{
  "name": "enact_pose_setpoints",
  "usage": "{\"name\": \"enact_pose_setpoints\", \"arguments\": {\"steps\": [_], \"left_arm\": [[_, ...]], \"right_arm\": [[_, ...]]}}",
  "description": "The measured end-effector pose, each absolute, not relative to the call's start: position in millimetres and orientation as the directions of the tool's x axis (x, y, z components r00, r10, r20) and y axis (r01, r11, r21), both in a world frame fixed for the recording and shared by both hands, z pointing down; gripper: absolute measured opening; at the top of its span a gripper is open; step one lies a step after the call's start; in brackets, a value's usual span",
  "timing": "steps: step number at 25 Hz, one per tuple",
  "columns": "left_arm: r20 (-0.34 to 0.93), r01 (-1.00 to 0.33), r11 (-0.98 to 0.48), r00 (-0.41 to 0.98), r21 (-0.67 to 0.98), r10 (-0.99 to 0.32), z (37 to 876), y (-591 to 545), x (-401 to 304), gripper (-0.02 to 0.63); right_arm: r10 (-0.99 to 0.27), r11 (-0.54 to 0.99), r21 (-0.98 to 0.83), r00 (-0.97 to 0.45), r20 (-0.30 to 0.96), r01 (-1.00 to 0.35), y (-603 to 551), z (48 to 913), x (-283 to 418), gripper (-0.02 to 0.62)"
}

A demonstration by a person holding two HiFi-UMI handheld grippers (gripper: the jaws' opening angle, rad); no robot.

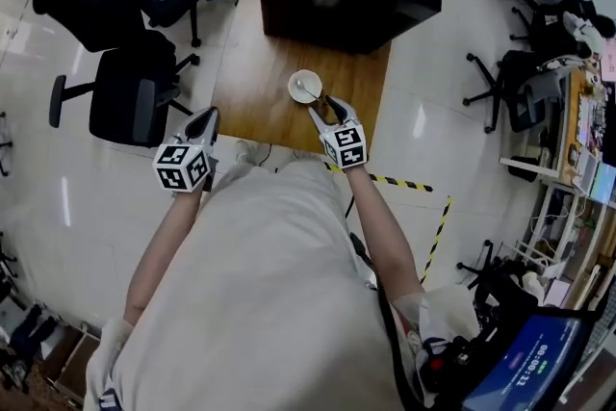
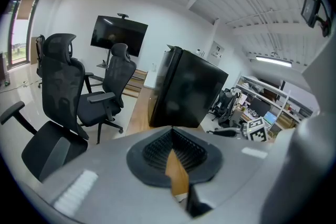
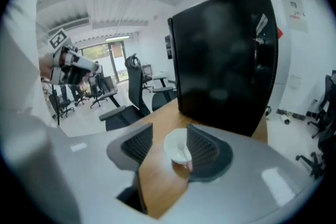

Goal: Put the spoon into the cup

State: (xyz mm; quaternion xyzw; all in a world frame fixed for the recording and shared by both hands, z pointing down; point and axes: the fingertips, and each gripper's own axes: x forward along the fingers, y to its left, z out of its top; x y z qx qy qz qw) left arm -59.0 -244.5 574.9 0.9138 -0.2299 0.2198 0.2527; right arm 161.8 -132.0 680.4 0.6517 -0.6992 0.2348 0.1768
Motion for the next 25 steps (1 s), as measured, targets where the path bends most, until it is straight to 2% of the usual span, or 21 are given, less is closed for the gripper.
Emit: {"name": "enact_pose_setpoints", "arguments": {"steps": [5,13,25], "left_arm": [[0.513,-0.499,-0.781,0.814,0.375,-0.274,584.0,-258.5,-75.7,0.0],[0.504,-0.449,-0.81,0.833,0.378,-0.227,582.9,-264.7,-112.6,0.0],[0.532,-0.472,-0.797,0.815,0.377,-0.231,608.1,-243.6,-166.8,0.0]], "right_arm": [[-0.899,-0.017,-0.108,-0.032,0.436,-0.994,-134.7,633.3,132.2,0.184],[-0.945,-0.066,-0.158,0.011,0.326,-0.985,-143.0,581.5,80.1,0.179],[-0.964,-0.047,-0.206,-0.01,0.266,-0.977,-129.8,565.0,25.8,0.146]]}}
